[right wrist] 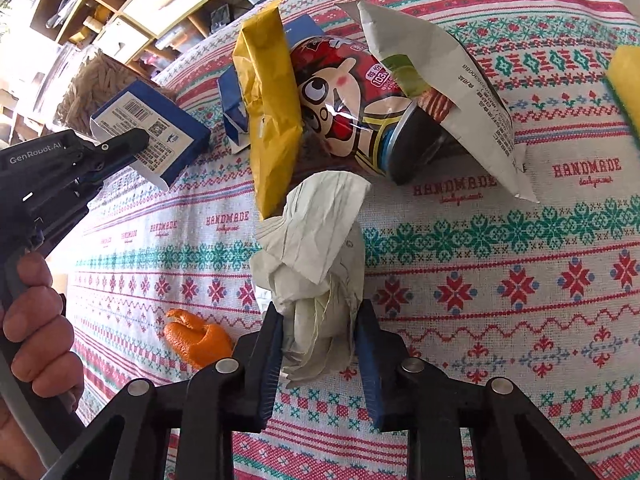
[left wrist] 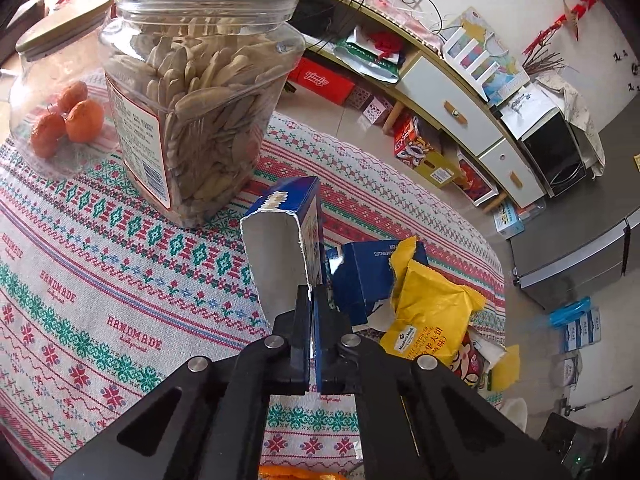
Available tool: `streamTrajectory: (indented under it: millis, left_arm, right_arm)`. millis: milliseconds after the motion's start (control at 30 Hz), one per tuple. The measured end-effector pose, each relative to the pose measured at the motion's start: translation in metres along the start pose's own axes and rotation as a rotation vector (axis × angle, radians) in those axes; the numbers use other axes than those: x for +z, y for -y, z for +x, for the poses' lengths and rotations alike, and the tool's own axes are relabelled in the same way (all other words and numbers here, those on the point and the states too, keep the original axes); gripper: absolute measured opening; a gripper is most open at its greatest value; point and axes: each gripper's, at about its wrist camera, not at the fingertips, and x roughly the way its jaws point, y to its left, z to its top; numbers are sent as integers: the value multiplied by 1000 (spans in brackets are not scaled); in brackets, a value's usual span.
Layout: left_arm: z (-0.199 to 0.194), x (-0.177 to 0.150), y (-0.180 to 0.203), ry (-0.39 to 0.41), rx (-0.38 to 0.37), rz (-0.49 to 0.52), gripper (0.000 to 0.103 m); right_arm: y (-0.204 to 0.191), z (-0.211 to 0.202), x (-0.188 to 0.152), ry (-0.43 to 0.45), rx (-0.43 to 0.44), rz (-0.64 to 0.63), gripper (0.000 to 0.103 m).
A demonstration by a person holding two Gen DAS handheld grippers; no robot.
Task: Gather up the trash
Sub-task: 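Grasp the blue box with the left tool while the right tool grasps the crumpled tissue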
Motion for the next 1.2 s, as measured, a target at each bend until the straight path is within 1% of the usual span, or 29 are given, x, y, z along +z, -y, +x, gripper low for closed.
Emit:
streamTrajectory:
  millis: [100,233,333,433,500,567,733,833,900,967,1067,1200]
  left_arm:
    - [-13,-10,7,-11,18,49,0]
    - [-29,-22,11,-35,31,85,0]
    - [-50,-34,23,-2,60,171,0]
    - [-72,-45,35,13,43,226,0]
    - [-83,-52,44,20,38,258,0]
    - [-91,-60,52,21,30,291,0]
    - [-101,-90,78,1,8,367,0]
    - [-102,-107,97,-3,-7,426,0]
    - [-101,-115,109,-5,-13,453,0]
    - [-102,-124,118,-5,-26,473,0]
    - [-101,-135,134,-4,-49,509,0]
    - [-99,-152,155,-12,-68,548,0]
  right_arm:
    - [0,-11,-1,19,-7,-11,28]
    - [-1,-24,-3,34,-6,-24,28]
    - [-8,-40,-6,82,-5,-78,28]
    - [-21,-55,-12,133,2,-158,28]
    - [-27,-60,-18,150,-15,-199,28]
    - [-27,-61,-21,155,-51,-212,28]
    - [-17,-80,-26,184,-48,-191,28]
    - [-11,-80,-30,165,-83,-188,28]
    - [-1,-86,-34,159,-77,-158,28]
    - [9,-100,-39,176,-64,-142,28]
    - [21,-117,-44,191,-76,-127,28]
    - [43,-128,-48,180,-92,-77,28]
